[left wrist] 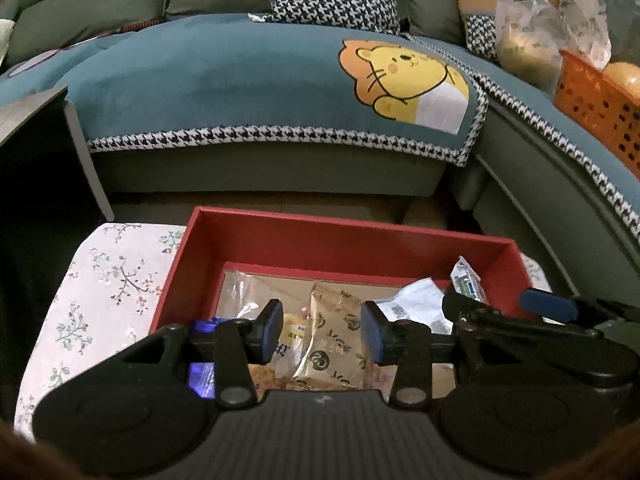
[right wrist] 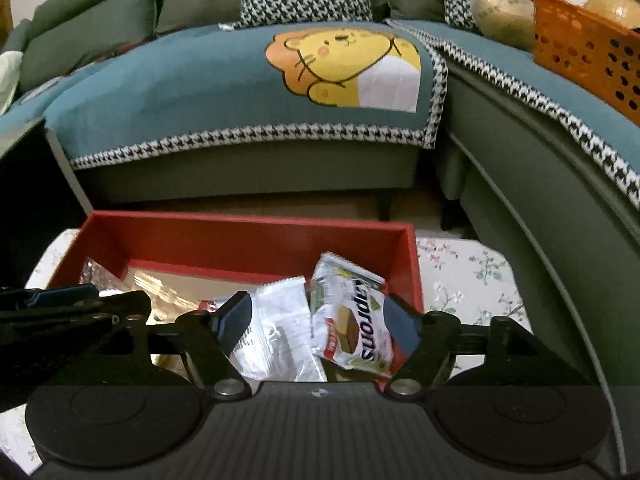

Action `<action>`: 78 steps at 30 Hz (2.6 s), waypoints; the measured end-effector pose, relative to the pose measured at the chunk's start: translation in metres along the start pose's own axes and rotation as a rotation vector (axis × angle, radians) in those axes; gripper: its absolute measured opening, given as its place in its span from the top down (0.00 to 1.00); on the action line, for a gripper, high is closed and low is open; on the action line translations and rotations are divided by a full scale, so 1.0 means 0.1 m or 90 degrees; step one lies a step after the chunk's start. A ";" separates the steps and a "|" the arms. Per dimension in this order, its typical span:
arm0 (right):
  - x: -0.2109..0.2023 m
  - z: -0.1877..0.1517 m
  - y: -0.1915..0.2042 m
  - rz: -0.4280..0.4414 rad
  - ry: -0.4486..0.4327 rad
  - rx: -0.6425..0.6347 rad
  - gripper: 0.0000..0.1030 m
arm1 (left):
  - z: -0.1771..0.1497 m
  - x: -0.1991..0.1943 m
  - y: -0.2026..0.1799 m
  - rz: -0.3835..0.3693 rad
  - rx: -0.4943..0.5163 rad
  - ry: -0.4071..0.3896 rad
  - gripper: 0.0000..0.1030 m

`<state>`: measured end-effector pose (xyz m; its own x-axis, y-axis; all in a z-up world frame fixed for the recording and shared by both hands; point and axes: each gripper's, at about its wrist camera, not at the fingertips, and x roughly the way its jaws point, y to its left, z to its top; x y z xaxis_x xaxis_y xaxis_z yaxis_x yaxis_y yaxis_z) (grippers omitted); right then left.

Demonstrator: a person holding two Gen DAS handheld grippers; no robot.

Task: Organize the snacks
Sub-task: 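Move both tools to the remaining packs beside the red box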

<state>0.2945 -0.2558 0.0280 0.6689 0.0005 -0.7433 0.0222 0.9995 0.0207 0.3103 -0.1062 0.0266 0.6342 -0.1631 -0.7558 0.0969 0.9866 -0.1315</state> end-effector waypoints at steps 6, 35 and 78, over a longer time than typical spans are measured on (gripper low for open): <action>-0.23 0.09 -0.07 0.006 -0.027 0.008 0.21 | -0.01 -0.22 -0.02 -0.026 -0.002 -0.010 0.51; -1.10 -0.94 -1.07 -0.090 0.091 0.038 0.18 | -1.06 -0.15 -1.15 -0.277 0.251 0.137 0.49; -0.83 -1.14 -1.04 -0.042 0.158 -0.019 0.17 | -1.69 -0.40 -0.99 -0.125 0.187 0.175 0.38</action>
<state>0.1524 -0.3566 0.0113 0.4639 -0.0612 -0.8838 0.0351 0.9981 -0.0507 0.1457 -0.1989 -0.0381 0.3582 -0.3049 -0.8824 0.4342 0.8911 -0.1317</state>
